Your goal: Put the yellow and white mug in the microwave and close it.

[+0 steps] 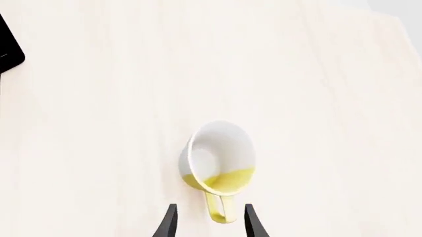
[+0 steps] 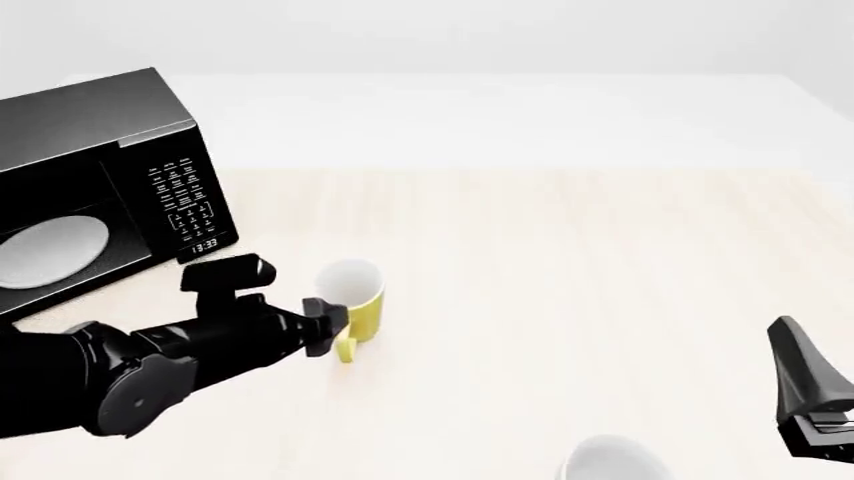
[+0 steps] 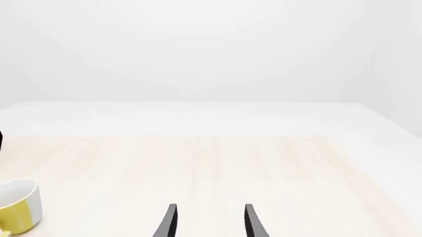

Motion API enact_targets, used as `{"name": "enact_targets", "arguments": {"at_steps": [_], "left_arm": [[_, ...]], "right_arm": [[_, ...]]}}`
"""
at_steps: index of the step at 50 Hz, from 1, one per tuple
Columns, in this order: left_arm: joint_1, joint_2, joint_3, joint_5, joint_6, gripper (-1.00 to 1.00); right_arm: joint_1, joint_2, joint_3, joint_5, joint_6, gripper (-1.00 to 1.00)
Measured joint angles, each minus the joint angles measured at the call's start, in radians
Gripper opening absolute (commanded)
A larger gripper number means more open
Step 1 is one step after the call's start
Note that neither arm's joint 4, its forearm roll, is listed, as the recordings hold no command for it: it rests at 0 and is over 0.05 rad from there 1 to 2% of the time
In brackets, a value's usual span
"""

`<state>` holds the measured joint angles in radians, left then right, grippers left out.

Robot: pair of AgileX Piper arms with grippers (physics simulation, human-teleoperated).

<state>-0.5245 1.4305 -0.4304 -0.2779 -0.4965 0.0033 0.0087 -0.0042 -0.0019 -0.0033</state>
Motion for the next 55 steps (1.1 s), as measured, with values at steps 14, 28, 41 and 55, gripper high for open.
{"name": "enact_targets", "arguments": {"at_steps": [14, 28, 41, 55], "left_arm": [[-0.025, 0.099, -0.015, -0.04, -0.037, 1.0], [-0.062, 0.176, -0.023, -0.074, -0.072, 1.0], [-0.089, 0.22, -0.025, -0.106, -0.112, -1.0], [-0.081, 0.195, -0.012, -0.099, -0.107, -1.0]], "right_arm": [[0.0, 0.0, 0.0, 0.0, 0.0, 1.0], [0.0, 0.0, 0.0, 0.0, 0.0, 1.0], [0.0, 0.0, 0.0, 0.0, 0.0, 1.0], [0.0, 0.0, 0.0, 0.0, 0.0, 1.0]]}}
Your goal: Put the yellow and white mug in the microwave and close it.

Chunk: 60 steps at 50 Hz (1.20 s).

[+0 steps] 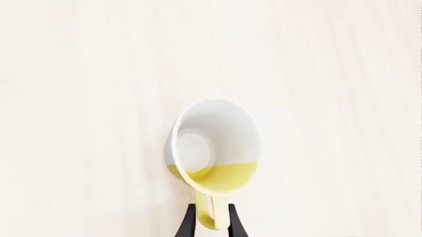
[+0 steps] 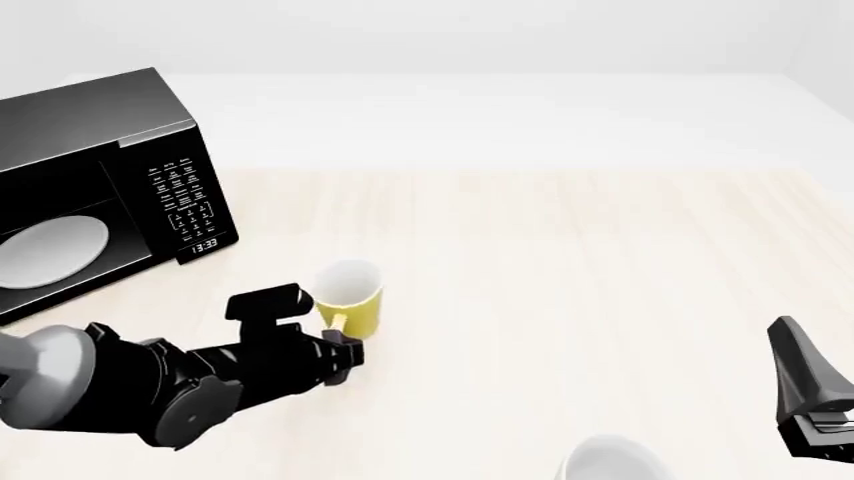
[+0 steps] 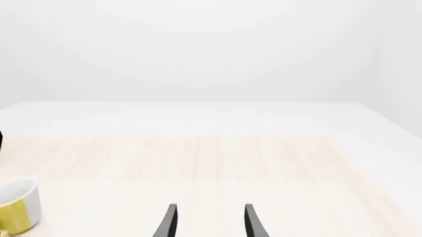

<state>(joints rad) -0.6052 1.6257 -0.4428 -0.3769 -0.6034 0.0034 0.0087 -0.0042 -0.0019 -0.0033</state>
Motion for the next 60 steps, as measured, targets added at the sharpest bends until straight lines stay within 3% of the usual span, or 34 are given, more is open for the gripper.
{"name": "enact_targets", "arguments": {"at_steps": [37, 60], "left_arm": [[0.149, -0.482, 0.073, 0.198, 0.25, -1.0], [0.332, -0.794, 0.12, 0.368, 0.291, -1.0]], "right_arm": [[0.0, 0.0, 0.0, 0.0, 0.0, 1.0], [0.0, 0.0, 0.0, 0.0, 0.0, 1.0]]}}
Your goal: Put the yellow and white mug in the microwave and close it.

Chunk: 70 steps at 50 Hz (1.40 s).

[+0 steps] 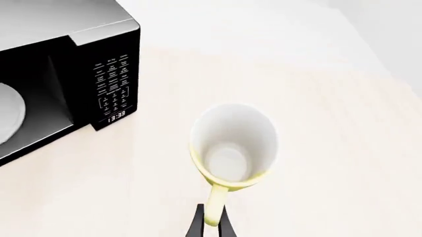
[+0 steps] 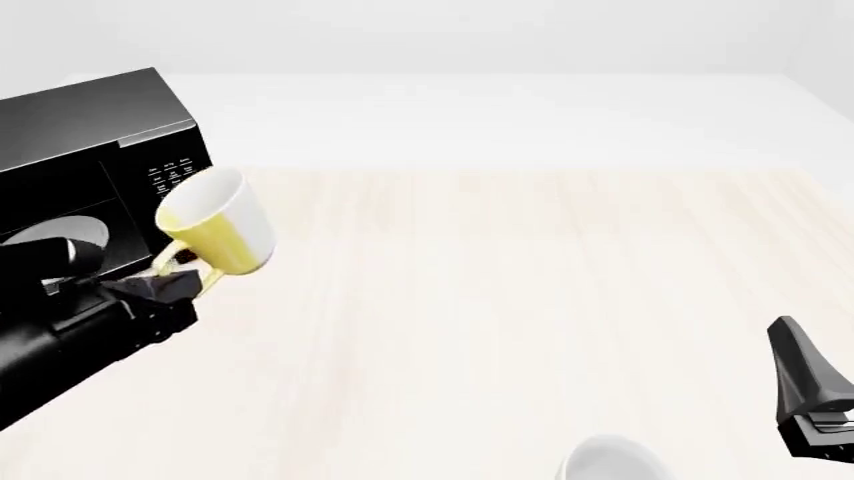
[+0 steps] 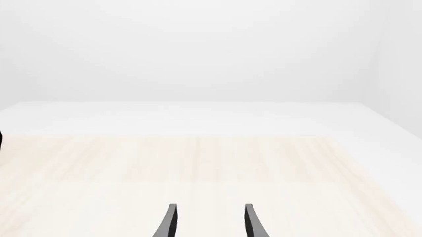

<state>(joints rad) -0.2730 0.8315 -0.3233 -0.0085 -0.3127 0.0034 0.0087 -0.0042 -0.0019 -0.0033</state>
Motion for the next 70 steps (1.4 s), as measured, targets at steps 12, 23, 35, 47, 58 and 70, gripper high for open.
{"name": "enact_targets", "arguments": {"at_steps": [12, 23, 35, 47, 58, 70], "left_arm": [[0.126, -0.132, 0.019, 0.08, -0.002, -1.0], [0.257, -0.216, 0.038, 0.128, -0.002, -1.0], [0.383, -0.27, 0.055, 0.153, 0.002, -1.0], [0.503, -0.283, 0.071, 0.145, 0.035, -1.0], [0.587, -0.237, 0.082, 0.092, 0.058, -1.0], [0.681, -0.179, 0.096, 0.025, 0.078, -1.0]], "right_arm": [[0.0, 0.0, 0.0, 0.0, 0.0, 1.0], [0.0, 0.0, 0.0, 0.0, 0.0, 1.0], [0.0, 0.0, 0.0, 0.0, 0.0, 1.0], [0.0, 0.0, 0.0, 0.0, 0.0, 1.0], [0.0, 0.0, 0.0, 0.0, 0.0, 1.0], [0.0, 0.0, 0.0, 0.0, 0.0, 1.0]]}}
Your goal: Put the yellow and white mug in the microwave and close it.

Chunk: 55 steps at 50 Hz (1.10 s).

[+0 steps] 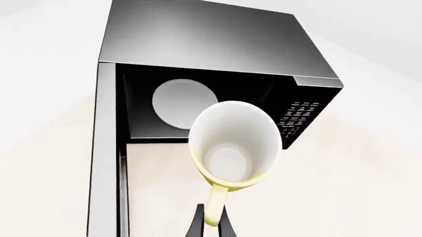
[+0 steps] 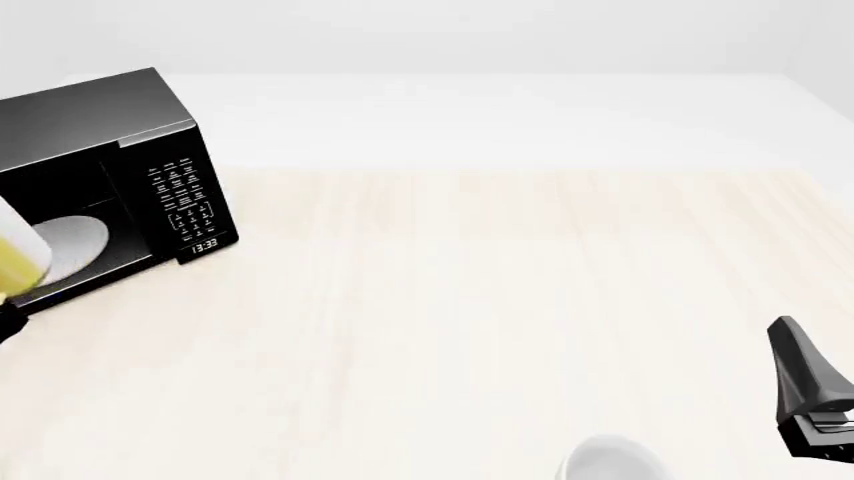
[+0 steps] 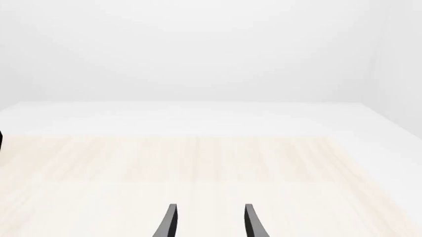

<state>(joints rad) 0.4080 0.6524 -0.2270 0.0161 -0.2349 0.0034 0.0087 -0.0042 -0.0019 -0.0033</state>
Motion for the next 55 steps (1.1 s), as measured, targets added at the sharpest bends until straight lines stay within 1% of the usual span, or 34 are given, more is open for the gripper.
{"name": "enact_targets", "arguments": {"at_steps": [11, 23, 42, 55], "left_arm": [[0.064, 0.069, 0.011, -0.073, 0.016, -1.0], [0.093, 0.178, 0.009, -0.17, 0.027, -1.0], [0.103, 0.378, -0.011, -0.326, 0.023, -1.0], [0.098, 0.489, -0.03, -0.402, 0.026, -1.0]], "right_arm": [[0.0, 0.0, 0.0, 0.0, 0.0, 1.0], [0.0, 0.0, 0.0, 0.0, 0.0, 1.0], [0.0, 0.0, 0.0, 0.0, 0.0, 1.0], [0.0, 0.0, 0.0, 0.0, 0.0, 1.0]]}}
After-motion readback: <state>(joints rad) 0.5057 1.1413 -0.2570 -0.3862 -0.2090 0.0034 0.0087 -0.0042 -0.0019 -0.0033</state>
